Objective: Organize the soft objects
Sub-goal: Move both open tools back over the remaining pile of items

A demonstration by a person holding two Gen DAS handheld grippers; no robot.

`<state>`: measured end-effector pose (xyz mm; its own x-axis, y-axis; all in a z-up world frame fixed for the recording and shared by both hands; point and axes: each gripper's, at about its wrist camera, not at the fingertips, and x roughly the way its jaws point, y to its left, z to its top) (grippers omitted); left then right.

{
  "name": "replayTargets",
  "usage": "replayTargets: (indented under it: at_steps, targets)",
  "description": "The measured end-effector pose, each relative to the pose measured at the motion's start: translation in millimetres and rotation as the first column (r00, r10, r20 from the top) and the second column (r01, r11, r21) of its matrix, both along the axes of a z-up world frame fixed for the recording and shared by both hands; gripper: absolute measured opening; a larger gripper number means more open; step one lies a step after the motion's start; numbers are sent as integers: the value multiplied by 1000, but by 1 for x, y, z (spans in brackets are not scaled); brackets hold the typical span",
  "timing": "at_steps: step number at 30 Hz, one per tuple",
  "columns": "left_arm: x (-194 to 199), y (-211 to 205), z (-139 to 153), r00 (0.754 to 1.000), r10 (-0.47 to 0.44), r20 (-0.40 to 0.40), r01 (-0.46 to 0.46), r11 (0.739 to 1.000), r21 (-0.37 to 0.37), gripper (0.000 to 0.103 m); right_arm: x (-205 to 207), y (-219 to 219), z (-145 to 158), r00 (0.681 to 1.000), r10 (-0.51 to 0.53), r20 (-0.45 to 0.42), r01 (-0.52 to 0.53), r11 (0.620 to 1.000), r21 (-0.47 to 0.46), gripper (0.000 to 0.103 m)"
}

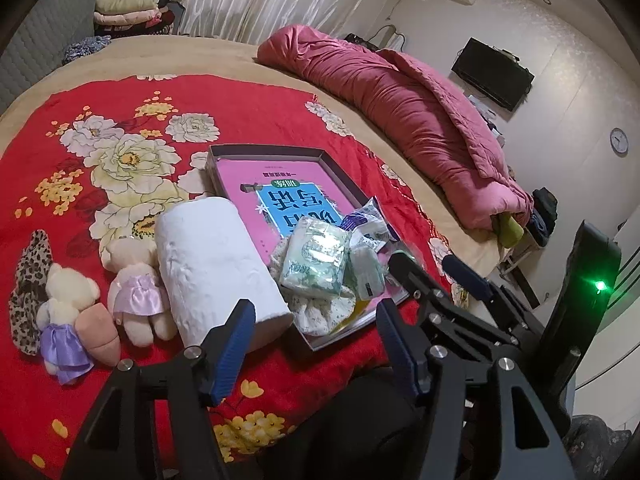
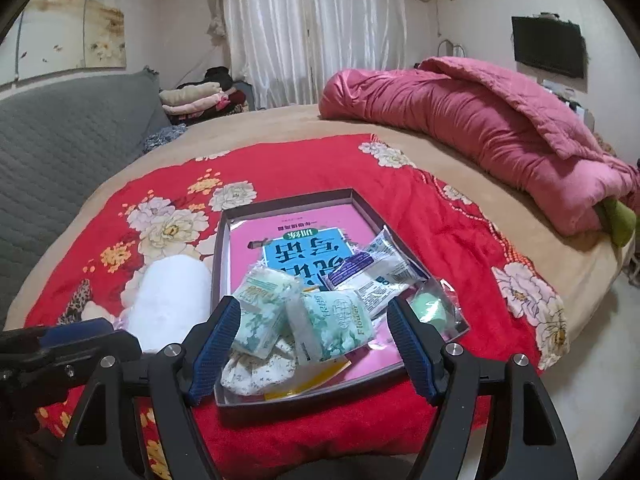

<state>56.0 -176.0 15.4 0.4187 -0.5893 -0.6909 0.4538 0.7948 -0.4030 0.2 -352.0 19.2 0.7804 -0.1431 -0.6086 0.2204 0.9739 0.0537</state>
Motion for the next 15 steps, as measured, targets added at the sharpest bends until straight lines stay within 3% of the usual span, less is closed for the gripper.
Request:
replayTargets:
  at_steps: [15]
  targets:
    - [-21,17,6,1000,6,26,-6,1000,-4,63,-19,7,16,998,-36,43,38,998,-41,77]
